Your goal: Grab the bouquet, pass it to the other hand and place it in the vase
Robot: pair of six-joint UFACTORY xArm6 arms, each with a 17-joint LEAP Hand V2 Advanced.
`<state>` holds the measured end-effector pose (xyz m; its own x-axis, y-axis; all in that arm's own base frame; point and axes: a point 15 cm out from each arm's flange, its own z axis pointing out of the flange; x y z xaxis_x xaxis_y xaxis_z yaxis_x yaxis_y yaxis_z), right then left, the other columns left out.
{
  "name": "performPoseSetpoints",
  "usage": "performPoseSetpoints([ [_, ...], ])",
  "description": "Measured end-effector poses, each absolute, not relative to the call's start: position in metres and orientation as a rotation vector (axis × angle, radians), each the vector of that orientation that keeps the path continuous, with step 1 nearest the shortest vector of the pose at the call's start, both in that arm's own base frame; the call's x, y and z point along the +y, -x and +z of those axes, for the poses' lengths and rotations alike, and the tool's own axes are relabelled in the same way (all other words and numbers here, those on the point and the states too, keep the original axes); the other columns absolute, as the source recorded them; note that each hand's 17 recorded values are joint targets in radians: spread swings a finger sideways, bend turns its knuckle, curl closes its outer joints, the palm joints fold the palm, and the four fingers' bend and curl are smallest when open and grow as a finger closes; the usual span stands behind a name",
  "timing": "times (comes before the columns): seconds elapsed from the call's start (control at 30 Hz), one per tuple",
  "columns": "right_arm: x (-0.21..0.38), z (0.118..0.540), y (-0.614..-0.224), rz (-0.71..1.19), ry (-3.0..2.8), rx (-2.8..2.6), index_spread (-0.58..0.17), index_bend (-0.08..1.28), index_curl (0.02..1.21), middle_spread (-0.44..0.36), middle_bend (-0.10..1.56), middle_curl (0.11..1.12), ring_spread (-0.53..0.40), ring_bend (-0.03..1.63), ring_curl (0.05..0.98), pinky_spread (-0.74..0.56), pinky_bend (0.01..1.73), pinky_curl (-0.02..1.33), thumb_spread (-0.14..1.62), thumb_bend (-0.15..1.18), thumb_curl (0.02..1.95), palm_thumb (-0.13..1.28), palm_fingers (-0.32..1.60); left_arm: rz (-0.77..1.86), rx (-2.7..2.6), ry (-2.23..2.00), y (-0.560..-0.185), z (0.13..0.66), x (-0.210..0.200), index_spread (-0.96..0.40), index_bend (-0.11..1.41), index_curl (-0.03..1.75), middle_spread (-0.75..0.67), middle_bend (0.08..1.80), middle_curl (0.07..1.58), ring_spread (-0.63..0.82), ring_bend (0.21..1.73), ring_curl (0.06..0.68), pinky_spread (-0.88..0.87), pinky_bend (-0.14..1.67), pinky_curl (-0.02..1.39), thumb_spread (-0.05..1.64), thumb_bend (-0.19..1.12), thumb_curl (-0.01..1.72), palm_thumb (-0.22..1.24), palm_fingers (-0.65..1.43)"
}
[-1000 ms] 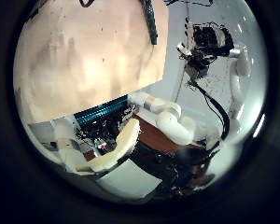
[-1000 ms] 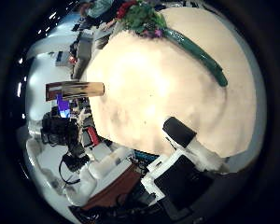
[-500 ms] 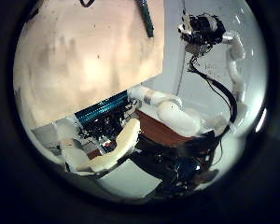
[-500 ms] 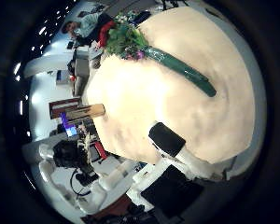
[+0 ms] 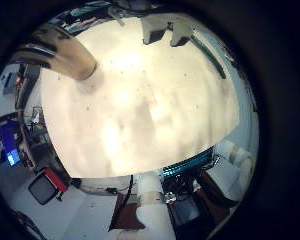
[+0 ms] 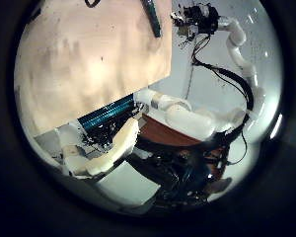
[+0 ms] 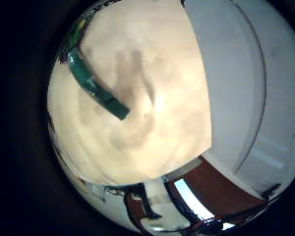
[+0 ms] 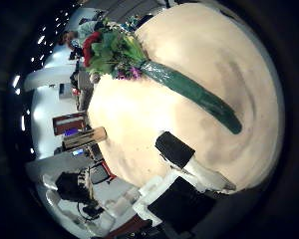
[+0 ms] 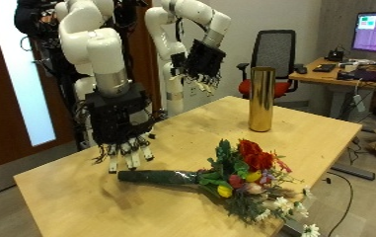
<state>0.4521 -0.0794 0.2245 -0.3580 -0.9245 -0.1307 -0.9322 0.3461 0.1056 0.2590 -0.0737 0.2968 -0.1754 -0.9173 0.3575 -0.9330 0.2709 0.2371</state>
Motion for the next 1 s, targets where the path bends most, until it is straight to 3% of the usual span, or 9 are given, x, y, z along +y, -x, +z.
performPoseSetpoints([
  [0.5, -0.08, 0.174, -0.462, 0.304, 1.729, 2.593, -0.092, 0.15, 0.27, 0.172, 0.36, 0.35, 0.148, 0.54, 0.229, 0.28, 0.32, 0.29, 1.08, -0.02, 0.32, 0.48, 0.26, 0.059, -2.115, -1.685, -0.259, 0.305, -0.071, 0.39, 0.16, 0.27, 0.61, 0.18, 0.23, 0.69, 0.44, 0.222, 0.59, 0.24, 0.32, 0.94, -0.03, 0.32, 0.57, -0.04],
  [0.7, -0.078, 0.17, -0.48, 0.226, 1.71, 2.572, -0.093, 0.15, 0.26, 0.137, 0.41, 0.36, 0.113, 0.59, 0.233, 0.25, 0.35, 0.29, 1.07, -0.03, 0.32, 0.48, 0.29, 0.082, -2.089, -1.716, -0.259, 0.312, -0.063, 0.4, 0.16, 0.26, 0.61, 0.18, 0.23, 0.7, 0.45, 0.222, 0.59, 0.24, 0.32, 0.94, -0.03, 0.32, 0.57, -0.04],
  [1.0, -0.071, 0.167, -0.478, 0.25, 1.698, 2.591, -0.089, 0.16, 0.27, 0.107, 0.45, 0.38, 0.066, 0.66, 0.237, 0.22, 0.34, 0.28, 1.06, -0.02, 0.32, 0.49, 0.31, 0.085, -2.085, -1.711, -0.26, 0.311, -0.067, 0.39, 0.16, 0.27, 0.61, 0.17, 0.24, 0.69, 0.44, 0.22, 0.59, 0.25, 0.32, 0.94, -0.03, 0.32, 0.57, -0.04],
])
